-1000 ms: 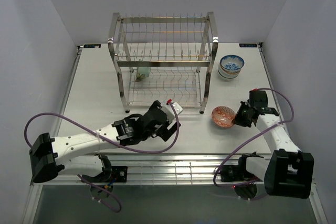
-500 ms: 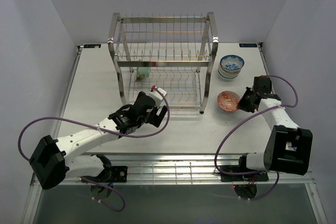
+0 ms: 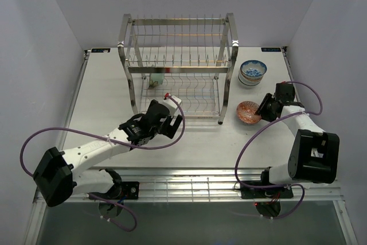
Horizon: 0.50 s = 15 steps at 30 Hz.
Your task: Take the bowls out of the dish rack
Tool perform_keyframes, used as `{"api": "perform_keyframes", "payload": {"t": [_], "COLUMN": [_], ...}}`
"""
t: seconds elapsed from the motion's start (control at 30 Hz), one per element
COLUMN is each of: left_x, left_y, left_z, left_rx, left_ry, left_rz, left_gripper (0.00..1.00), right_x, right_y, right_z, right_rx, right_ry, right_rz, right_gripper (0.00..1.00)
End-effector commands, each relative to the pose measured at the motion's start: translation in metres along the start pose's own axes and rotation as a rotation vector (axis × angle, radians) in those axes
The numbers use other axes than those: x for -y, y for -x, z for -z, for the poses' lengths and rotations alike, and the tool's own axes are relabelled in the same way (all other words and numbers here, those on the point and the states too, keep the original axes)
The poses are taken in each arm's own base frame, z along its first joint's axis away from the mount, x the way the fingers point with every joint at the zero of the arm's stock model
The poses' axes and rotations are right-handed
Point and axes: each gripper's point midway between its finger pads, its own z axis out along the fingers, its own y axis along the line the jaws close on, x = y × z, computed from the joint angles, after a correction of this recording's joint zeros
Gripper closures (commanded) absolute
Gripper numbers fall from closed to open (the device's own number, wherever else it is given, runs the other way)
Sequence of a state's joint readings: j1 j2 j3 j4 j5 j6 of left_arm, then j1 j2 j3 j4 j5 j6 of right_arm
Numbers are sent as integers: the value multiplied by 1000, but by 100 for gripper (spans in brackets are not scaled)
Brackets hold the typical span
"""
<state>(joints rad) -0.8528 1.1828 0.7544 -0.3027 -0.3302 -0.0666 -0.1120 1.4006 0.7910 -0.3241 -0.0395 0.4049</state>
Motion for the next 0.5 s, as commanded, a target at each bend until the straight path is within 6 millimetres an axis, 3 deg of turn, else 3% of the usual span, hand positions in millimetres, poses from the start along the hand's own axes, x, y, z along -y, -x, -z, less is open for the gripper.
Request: {"api": "perform_keyframes", "payload": {"t": [0.0,0.2,0.27,0.47], "left_x": [-2,-1,-3,-12], "left_y": [6,2,2,7], "left_z": [-1,-5,-7,-9], "left_rx": [16,3,-2,17], "left_ry": [4,-3,-3,24], "left_rz": [10,10,18,52], "left_gripper": [2,2,2,2], "right_x": [-10,-12,-15,-18], "right_y": [18,16,19,30], "right_z": [-1,0,5,25], "right_rx": [53,49,63,120], "right_ry": [46,61,74,81], "right_rz": [22,26,26,21], "right_gripper": [54,46,33,18]}}
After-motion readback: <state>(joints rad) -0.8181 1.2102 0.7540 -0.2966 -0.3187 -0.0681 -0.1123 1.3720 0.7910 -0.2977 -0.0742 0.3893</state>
